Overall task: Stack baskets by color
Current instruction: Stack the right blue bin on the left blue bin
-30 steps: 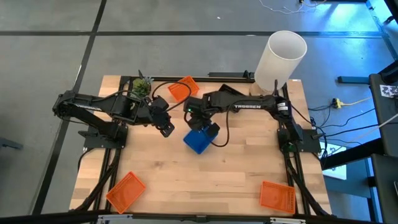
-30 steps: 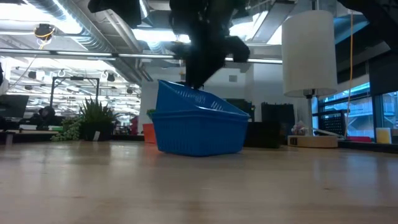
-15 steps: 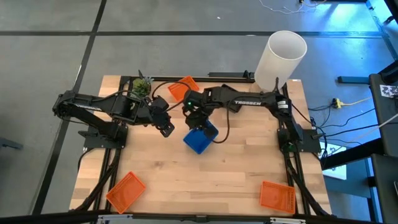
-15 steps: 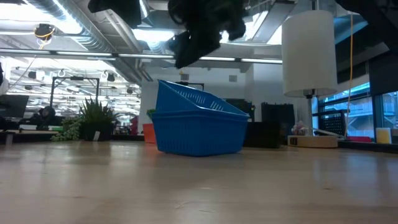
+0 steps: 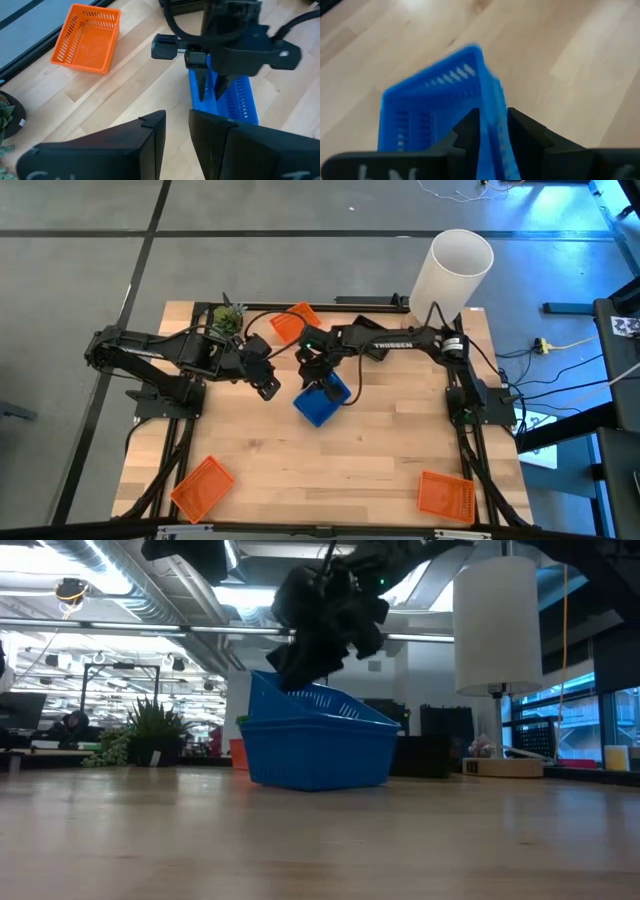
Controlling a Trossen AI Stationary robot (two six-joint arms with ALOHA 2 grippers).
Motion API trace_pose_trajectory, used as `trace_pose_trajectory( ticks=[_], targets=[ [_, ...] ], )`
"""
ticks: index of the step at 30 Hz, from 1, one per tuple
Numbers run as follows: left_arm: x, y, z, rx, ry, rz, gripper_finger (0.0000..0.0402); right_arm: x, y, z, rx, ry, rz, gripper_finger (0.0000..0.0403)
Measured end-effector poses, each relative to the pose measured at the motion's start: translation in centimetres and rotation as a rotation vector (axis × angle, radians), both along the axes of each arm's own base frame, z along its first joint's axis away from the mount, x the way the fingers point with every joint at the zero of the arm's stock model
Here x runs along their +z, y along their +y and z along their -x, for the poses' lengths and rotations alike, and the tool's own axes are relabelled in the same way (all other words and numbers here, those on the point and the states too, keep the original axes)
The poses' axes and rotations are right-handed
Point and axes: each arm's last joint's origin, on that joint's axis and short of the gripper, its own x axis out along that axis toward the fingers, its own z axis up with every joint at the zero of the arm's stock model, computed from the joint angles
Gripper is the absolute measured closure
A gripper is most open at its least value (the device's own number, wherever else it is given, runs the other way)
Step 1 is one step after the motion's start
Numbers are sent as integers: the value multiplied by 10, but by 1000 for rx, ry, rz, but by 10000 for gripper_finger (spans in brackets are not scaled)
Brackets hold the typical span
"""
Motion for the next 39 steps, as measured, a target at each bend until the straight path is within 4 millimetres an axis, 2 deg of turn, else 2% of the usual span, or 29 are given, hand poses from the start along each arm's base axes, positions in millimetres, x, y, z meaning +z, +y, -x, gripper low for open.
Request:
trace_pose_trajectory(
  ticks=[4, 10, 23, 30, 34, 37, 39],
  targets=[
    [0, 0, 0, 0, 0, 0, 324, 1, -2, 1, -26, 22, -15, 305],
    [0, 0, 0, 0, 0, 0, 324, 32, -2, -2, -45, 17, -33, 305],
    [0, 0, 0, -1, 0, 0, 324, 27, -1, 3, -47, 91, -35, 305],
    [0, 0, 0, -6, 3, -5, 324, 17, -2, -1, -134, 132, 141, 305],
    [0, 0, 0, -6, 4, -5, 324, 12, -1, -3, -141, 141, 161, 307],
    [0, 0, 0, -6, 3, -4, 324, 10, 0, -2, -138, 154, 161, 329],
    [0, 0, 0, -6, 3, -4, 324, 12, 1, -2, -136, 147, 163, 369]
  ],
)
